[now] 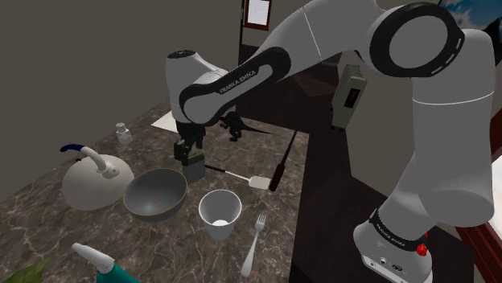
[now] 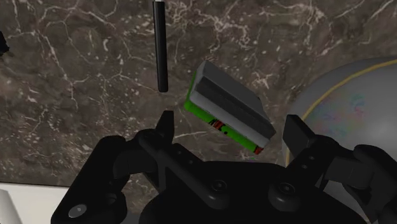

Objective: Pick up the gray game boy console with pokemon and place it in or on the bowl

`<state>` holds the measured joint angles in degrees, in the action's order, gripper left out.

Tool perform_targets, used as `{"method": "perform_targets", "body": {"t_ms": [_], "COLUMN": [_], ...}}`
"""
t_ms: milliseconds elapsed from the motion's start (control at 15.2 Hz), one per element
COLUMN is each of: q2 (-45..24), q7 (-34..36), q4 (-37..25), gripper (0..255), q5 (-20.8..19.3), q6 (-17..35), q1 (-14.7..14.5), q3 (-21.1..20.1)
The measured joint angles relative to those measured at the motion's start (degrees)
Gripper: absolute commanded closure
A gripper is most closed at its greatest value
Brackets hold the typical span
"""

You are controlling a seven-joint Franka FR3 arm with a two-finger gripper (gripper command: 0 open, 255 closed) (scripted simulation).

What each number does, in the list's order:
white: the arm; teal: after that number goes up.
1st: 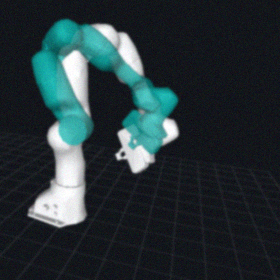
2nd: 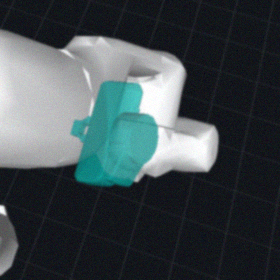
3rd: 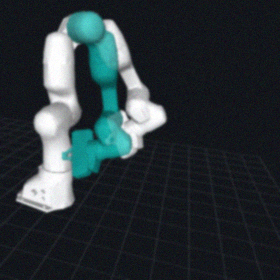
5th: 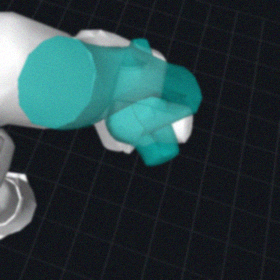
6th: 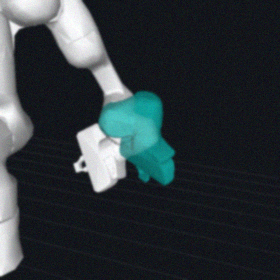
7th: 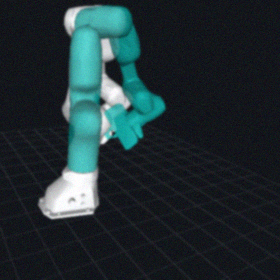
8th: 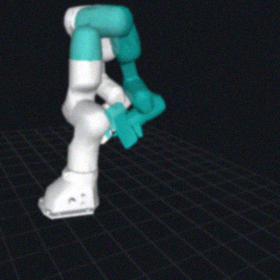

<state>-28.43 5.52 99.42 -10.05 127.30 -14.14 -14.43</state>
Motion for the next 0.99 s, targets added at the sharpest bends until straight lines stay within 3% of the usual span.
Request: {"method": "perform_targets", "body": {"t_ms": [660, 726, 990], "q2": [-2.30, -2.30, -2.22], "q7": [0.41, 0.41, 0.43], "q4": [0.25, 0.25, 0.19], "gripper": [0, 255, 255], "q5": [-0.73, -0.73, -0.80], "q6": [2.53, 2.53, 2.51], "q1": [-0.29, -0.29, -0.22], "q3": [0.45, 0.45, 0.55]}}
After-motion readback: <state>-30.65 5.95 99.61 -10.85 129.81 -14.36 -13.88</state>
